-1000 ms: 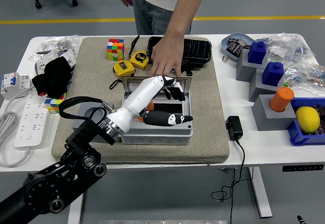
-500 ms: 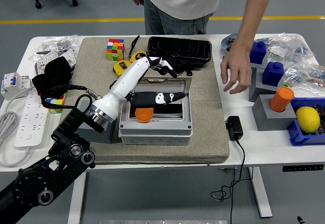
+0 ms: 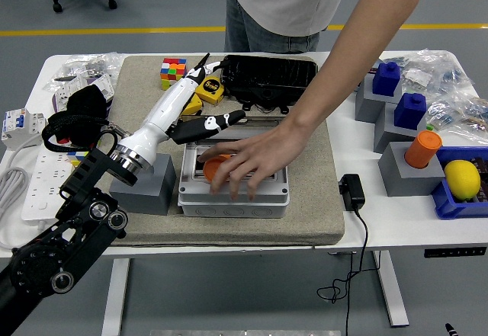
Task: Fetch the battery,place it into the box,close the lid of the box
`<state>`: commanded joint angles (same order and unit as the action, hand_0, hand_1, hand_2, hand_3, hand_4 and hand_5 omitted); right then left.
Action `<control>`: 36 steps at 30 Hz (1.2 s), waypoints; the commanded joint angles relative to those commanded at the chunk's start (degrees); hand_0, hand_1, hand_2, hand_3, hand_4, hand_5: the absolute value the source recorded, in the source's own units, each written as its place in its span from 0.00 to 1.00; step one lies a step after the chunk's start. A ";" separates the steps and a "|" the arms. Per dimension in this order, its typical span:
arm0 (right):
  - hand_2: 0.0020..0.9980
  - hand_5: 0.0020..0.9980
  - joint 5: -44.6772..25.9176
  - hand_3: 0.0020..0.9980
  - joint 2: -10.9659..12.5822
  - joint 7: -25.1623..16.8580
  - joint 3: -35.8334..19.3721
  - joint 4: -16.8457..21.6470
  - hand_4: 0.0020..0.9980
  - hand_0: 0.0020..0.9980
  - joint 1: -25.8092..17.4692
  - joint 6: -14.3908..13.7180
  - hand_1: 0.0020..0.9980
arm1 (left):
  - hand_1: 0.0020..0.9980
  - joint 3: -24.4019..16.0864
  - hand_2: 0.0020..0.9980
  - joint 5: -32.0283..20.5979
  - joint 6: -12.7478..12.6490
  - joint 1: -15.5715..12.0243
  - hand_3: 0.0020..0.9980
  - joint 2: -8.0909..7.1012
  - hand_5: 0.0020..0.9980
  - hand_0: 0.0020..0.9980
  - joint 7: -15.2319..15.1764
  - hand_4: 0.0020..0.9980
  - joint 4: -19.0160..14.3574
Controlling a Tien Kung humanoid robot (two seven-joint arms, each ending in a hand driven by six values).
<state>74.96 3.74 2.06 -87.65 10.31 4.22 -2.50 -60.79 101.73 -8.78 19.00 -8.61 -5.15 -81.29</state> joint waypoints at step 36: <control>0.74 1.00 0.01 0.78 0.03 -0.09 -0.18 0.00 1.00 0.81 0.13 -0.02 0.73 | 1.00 -2.53 0.95 15.84 1.85 -0.26 0.58 -0.51 1.00 1.00 5.93 1.00 1.83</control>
<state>74.97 3.77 1.97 -87.82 10.31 4.34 -2.52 -63.33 117.58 -6.93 18.74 -9.12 0.79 -79.45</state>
